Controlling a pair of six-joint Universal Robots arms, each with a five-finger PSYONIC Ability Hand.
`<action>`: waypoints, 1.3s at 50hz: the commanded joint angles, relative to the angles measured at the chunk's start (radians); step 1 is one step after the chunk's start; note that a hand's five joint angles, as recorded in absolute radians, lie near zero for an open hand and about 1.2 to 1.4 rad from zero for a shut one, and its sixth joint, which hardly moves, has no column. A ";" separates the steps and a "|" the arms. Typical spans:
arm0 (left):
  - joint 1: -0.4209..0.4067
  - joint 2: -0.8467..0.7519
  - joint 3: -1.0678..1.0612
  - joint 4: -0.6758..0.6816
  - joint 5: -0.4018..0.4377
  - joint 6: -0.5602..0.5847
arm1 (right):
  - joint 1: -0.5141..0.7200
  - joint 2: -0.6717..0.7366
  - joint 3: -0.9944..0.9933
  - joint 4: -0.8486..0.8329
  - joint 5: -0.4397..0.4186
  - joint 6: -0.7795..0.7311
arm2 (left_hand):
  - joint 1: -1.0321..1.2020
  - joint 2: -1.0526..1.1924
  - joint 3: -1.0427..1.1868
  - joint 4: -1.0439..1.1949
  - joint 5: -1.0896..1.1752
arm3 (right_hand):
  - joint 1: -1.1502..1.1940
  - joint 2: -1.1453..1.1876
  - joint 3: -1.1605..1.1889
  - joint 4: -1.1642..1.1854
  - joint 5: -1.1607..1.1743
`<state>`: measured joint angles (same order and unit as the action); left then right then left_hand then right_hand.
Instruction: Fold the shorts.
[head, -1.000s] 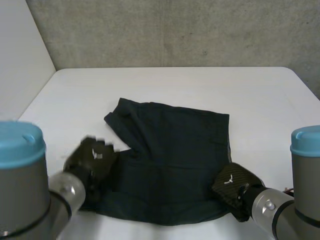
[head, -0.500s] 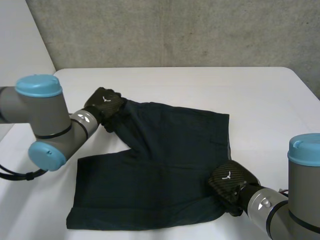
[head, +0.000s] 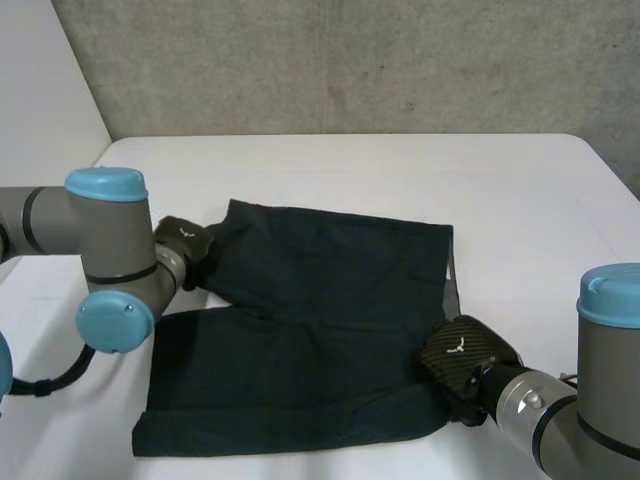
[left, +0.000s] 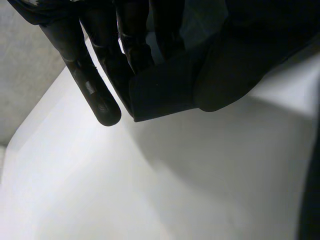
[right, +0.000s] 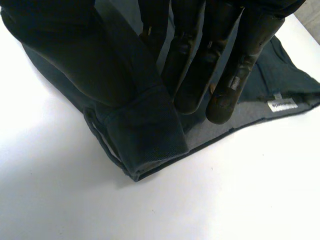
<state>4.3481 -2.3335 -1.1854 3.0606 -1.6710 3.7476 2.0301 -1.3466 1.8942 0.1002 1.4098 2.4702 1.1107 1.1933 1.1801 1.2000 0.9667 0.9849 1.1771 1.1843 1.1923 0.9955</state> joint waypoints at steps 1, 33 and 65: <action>-0.030 0.005 -0.022 0.000 -0.056 0.000 | 0.001 0.000 -0.001 -0.001 0.000 0.010 | 0.175 0.092 0.105 0.086 0.144 | 0.411 0.219 0.212 0.204 0.226; -0.113 0.737 -0.764 -0.143 0.056 -0.301 | -0.021 0.003 -0.030 -0.079 0.006 0.204 | -0.612 -0.695 -0.682 -0.702 -0.643 | 0.411 0.219 0.212 0.204 0.226; -0.108 0.407 -0.271 0.018 0.019 -0.217 | -0.008 0.122 -0.366 -0.108 0.038 0.185 | 0.286 0.203 0.216 0.196 0.255 | 0.411 0.219 0.212 0.204 0.226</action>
<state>4.2438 -1.7987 -1.7219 3.0608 -1.6532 3.4729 2.0143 -1.3254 1.7419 0.0105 1.4231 2.6590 1.1345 1.1949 1.1834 1.1964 0.9621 0.9849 1.1771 1.1843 1.1923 0.9956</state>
